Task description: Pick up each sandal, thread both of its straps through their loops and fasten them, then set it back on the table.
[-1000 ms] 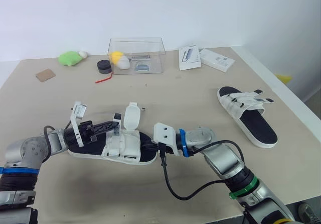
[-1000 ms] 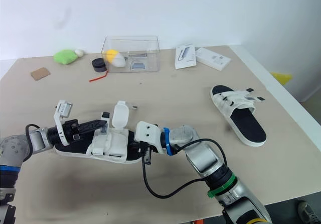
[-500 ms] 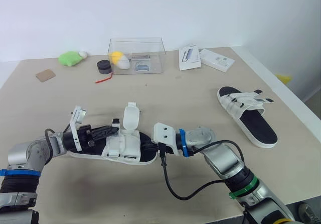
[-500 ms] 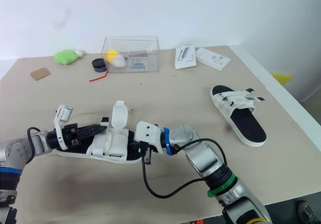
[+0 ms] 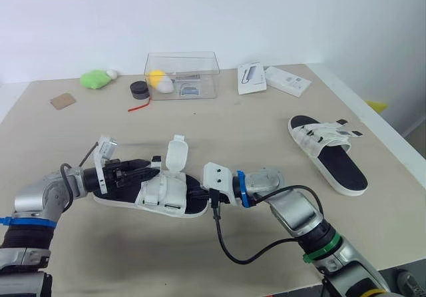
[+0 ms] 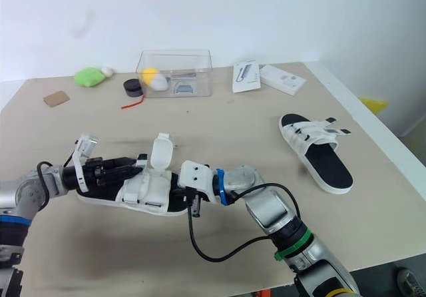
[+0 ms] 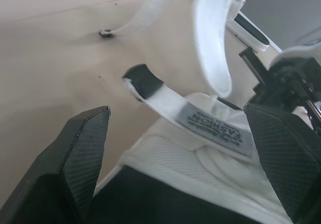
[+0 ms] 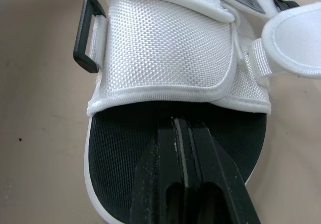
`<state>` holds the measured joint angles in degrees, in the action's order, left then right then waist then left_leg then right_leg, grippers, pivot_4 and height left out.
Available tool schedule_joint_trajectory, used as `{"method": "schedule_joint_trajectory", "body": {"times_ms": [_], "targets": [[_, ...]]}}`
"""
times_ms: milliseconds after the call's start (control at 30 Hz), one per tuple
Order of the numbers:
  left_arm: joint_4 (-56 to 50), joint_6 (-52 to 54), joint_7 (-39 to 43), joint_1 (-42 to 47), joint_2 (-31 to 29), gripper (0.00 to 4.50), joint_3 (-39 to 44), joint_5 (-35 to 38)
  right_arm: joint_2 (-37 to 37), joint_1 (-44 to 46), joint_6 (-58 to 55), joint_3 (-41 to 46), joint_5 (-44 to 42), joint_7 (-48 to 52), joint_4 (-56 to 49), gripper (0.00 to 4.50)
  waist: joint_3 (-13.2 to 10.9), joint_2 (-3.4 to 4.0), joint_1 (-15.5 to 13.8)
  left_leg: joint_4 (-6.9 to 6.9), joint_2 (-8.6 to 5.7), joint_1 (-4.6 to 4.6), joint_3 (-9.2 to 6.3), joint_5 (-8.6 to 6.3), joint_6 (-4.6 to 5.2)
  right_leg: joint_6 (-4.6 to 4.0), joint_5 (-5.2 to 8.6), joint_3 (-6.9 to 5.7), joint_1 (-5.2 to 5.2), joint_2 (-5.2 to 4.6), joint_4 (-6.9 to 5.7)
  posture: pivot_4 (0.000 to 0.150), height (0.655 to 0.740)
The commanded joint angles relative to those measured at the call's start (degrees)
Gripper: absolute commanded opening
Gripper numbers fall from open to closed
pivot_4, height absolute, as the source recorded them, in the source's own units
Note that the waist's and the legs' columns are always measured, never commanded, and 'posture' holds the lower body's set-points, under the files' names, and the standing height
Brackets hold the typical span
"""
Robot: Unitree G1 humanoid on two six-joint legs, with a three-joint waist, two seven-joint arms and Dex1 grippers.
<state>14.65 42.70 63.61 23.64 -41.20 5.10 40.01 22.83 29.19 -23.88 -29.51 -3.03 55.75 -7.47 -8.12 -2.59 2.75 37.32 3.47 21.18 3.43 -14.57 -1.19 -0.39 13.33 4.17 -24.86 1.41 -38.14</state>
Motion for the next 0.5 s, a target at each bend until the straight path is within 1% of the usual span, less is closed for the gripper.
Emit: {"method": "schedule_joint_trajectory", "body": {"times_ms": [33,167,267,300,333,500], "targets": [[2.73,1.42,-1.65,3.62,-0.46,4.45,4.40,0.72,0.75,-1.25,-1.23,-2.39,2.01,0.44,2.46,0.00,0.00,-0.01,0.00,0.00,0.01,0.01,-0.01,0.00,0.00,0.00,-0.01,0.00,-0.01,0.02,0.00,0.150,0.7400],[4.02,8.12,-2.17,9.15,-0.50,4.45,8.72,5.89,0.75,-1.27,-1.04,-2.33,2.12,0.46,2.61,0.00,-0.04,-0.21,0.00,0.00,0.05,0.17,-0.07,0.00,0.00,0.10,-0.07,-0.04,-0.12,0.08,0.00,0.150,0.7400],[5.28,11.48,-2.14,12.25,-0.87,4.45,10.98,7.75,0.75,-1.22,-0.96,-2.34,2.19,0.56,2.69,0.00,-0.03,-0.22,0.13,0.00,0.05,0.21,-0.04,-0.02,-0.03,0.09,-0.06,-0.01,-0.15,0.08,0.00,0.150,0.7400],[5.56,9.64,-2.15,12.80,-0.83,4.45,10.87,6.46,0.73,-1.17,-0.91,-2.32,2.20,0.57,2.78,0.00,-0.03,-0.21,0.14,0.00,0.05,0.22,-0.04,-0.03,-0.04,0.09,-0.06,-0.01,-0.16,0.09,0.00,0.150,0.7400],[5.57,5.24,-2.06,12.89,-0.77,4.45,9.53,3.30,0.72,-1.13,-0.89,-2.29,2.20,0.57,2.87,0.00,-0.04,-0.21,0.14,0.00,0.05,0.21,-0.04,-0.03,-0.04,0.09,-0.06,0.00,-0.16,0.09,0.00,0.150,0.7400],[8.27,-20.81,2.23,13.61,0.71,4.45,-0.93,-13.63,0.55,-0.94,-0.76,-2.30,2.19,0.56,3.19,0.00,-0.03,-0.21,-0.02,-0.01,0.05,0.21,-0.09,-0.03,-0.05,0.04,-0.07,-0.03,-0.14,0.08,0.00,0.150,0.7400]]}}
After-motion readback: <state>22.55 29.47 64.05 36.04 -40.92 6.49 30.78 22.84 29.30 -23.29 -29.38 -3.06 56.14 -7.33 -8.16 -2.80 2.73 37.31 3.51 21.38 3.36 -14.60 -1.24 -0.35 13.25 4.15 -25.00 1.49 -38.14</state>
